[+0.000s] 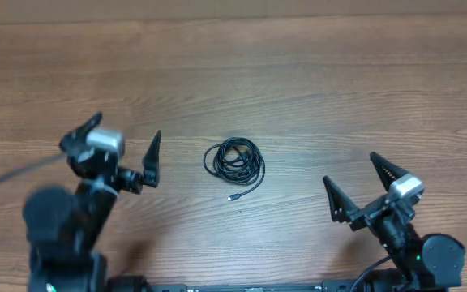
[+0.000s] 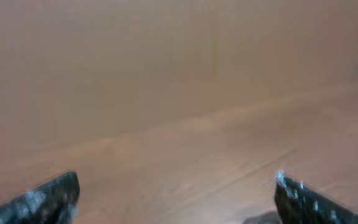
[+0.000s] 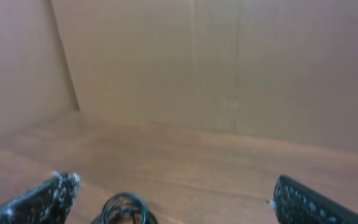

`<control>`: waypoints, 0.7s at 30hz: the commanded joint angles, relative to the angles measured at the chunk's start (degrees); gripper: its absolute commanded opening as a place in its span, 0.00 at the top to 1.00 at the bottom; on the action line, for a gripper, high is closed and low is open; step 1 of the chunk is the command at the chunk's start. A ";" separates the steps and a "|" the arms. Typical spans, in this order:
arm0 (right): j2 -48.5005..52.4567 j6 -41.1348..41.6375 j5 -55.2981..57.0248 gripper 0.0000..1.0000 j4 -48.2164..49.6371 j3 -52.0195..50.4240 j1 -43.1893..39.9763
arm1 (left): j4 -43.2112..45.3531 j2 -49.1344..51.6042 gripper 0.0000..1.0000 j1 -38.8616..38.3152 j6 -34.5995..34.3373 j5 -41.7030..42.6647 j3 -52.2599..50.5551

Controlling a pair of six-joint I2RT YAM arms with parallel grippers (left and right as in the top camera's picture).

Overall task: Untangle cables
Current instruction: 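Raise both arms and move both grippers toward the black cable coil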

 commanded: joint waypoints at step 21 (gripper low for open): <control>47.21 12.83 -36.59 0.00 -1.40 22.73 -0.15 | -32.57 44.65 0.01 -5.73 -5.99 16.52 31.76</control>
